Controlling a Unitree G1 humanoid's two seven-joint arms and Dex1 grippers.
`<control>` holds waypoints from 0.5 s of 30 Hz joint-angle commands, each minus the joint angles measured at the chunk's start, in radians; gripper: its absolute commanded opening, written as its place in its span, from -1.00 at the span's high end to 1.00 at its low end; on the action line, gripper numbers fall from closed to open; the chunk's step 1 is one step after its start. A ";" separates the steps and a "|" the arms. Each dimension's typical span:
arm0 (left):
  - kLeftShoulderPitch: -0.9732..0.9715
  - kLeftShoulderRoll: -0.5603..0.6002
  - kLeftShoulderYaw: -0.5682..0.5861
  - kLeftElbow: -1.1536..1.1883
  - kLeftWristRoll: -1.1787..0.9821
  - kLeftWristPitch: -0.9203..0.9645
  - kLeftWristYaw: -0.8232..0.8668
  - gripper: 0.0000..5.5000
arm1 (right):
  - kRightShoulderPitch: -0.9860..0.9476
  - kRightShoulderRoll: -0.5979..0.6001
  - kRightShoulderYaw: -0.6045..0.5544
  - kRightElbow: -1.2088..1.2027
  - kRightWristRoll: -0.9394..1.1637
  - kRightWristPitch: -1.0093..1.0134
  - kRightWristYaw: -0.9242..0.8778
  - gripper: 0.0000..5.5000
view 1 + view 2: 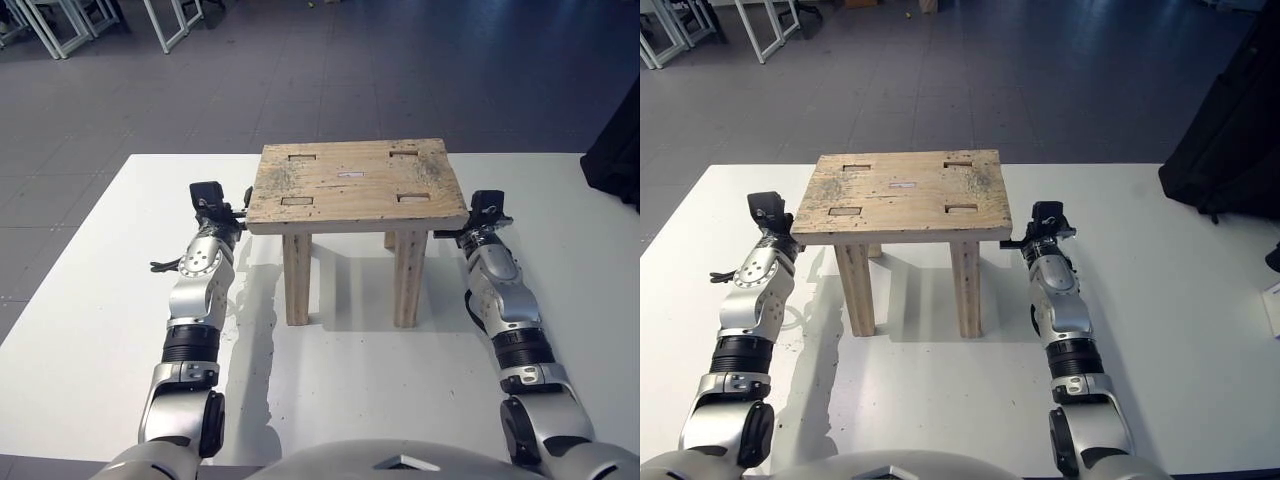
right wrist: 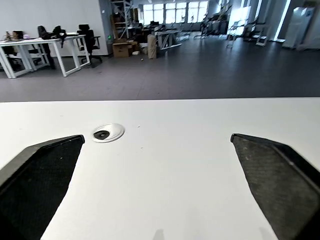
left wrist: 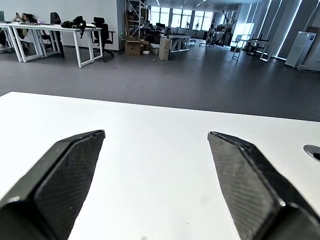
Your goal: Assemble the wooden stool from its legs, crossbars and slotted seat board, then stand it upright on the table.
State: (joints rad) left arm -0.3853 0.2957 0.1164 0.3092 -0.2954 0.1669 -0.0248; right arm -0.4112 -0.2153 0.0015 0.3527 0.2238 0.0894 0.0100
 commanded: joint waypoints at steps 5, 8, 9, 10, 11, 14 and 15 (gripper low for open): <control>-0.002 -0.018 0.012 -0.005 0.069 0.002 -0.009 -0.38 | -0.003 0.034 -0.016 0.013 -0.065 0.011 0.013 -0.97; 0.009 -0.022 0.027 -0.019 0.077 0.008 -0.008 -0.38 | -0.003 0.036 -0.025 0.022 -0.076 0.015 0.021 -0.97; 0.014 -0.023 0.030 -0.024 0.079 0.010 -0.009 -0.38 | -0.004 0.036 -0.029 0.023 -0.079 0.017 0.024 -0.97; 0.018 -0.025 0.032 -0.026 0.081 0.011 -0.010 -0.38 | -0.003 0.037 -0.032 0.023 -0.081 0.019 0.026 -0.97; 0.034 -0.027 0.037 -0.040 0.082 0.012 -0.005 -0.38 | -0.011 0.038 -0.032 0.034 -0.083 0.018 0.035 -0.97; 0.063 -0.030 0.051 -0.072 0.090 0.016 0.004 -0.38 | -0.016 0.039 -0.034 0.045 -0.086 0.018 0.050 -0.97; 0.058 -0.028 0.054 -0.070 0.091 0.018 -0.001 -0.38 | -0.010 0.038 -0.039 0.039 -0.087 0.018 0.047 -0.97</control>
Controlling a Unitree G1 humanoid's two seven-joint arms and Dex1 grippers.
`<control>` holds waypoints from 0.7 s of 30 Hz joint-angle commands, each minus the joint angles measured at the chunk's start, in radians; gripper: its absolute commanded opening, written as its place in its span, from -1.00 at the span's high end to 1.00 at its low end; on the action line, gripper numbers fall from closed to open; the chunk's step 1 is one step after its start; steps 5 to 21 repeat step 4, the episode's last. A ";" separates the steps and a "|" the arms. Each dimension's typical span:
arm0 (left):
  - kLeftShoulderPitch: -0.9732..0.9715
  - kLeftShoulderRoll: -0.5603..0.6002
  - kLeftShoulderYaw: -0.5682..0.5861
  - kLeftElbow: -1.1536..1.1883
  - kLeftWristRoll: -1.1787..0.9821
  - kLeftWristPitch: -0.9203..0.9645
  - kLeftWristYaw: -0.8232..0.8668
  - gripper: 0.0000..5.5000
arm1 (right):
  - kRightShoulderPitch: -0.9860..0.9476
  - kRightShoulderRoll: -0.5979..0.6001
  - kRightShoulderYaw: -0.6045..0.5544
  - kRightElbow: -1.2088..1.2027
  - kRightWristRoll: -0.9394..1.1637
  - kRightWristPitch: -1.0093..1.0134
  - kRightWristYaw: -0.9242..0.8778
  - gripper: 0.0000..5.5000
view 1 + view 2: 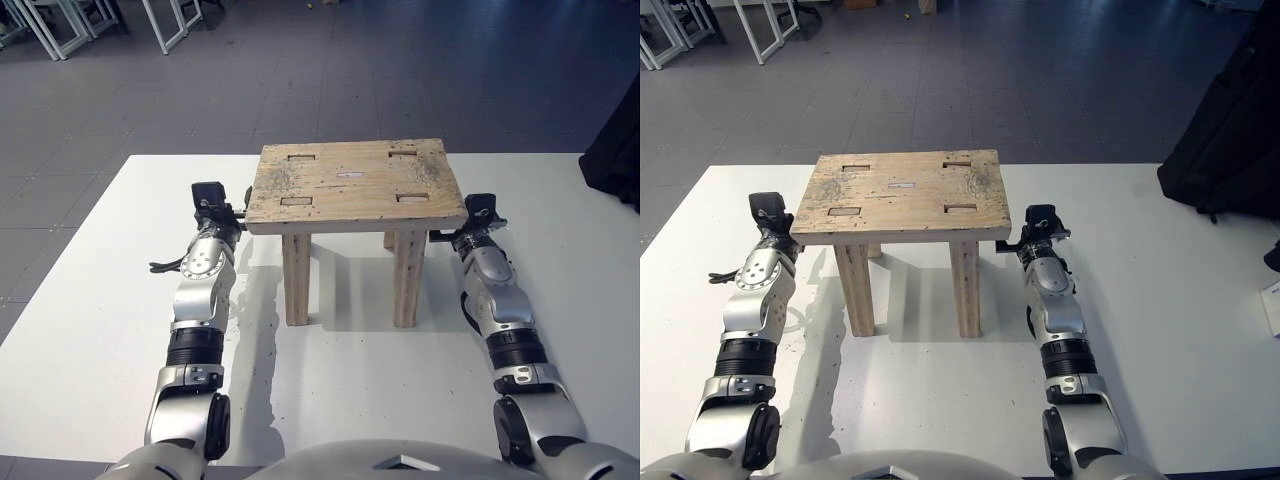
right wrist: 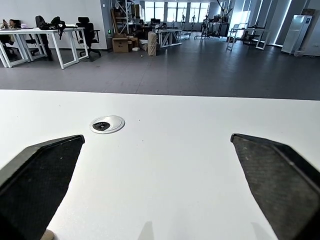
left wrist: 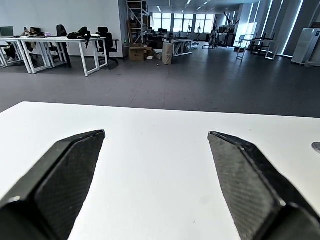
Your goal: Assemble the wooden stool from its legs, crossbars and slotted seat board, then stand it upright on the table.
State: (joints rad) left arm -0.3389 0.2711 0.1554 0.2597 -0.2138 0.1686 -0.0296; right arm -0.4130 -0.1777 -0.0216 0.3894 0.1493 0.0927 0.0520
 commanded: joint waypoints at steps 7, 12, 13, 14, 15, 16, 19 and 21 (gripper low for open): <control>-0.025 0.001 0.021 0.021 0.007 0.021 -0.022 -0.38 | 0.019 0.005 -0.035 -0.020 -0.021 0.009 -0.016 -0.97; -0.025 0.001 0.021 0.021 0.007 0.021 -0.022 -0.38 | 0.019 0.005 -0.035 -0.020 -0.021 0.009 -0.016 -0.97; -0.025 0.001 0.021 0.021 0.007 0.021 -0.022 -0.38 | 0.019 0.005 -0.035 -0.020 -0.021 0.009 -0.016 -0.97; -0.025 0.001 0.021 0.021 0.007 0.021 -0.022 -0.38 | 0.019 0.005 -0.035 -0.020 -0.021 0.009 -0.016 -0.97; -0.025 0.001 0.021 0.021 0.007 0.021 -0.022 -0.38 | 0.019 0.005 -0.035 -0.020 -0.021 0.009 -0.016 -0.97; -0.025 0.001 0.021 0.021 0.007 0.021 -0.022 -0.38 | 0.019 0.005 -0.035 -0.020 -0.021 0.009 -0.016 -0.97; -0.025 0.001 0.021 0.021 0.007 0.021 -0.022 -0.38 | 0.019 0.005 -0.035 -0.020 -0.021 0.009 -0.016 -0.97; -0.025 0.001 0.021 0.021 0.007 0.021 -0.022 -0.38 | 0.019 0.005 -0.035 -0.020 -0.021 0.009 -0.016 -0.97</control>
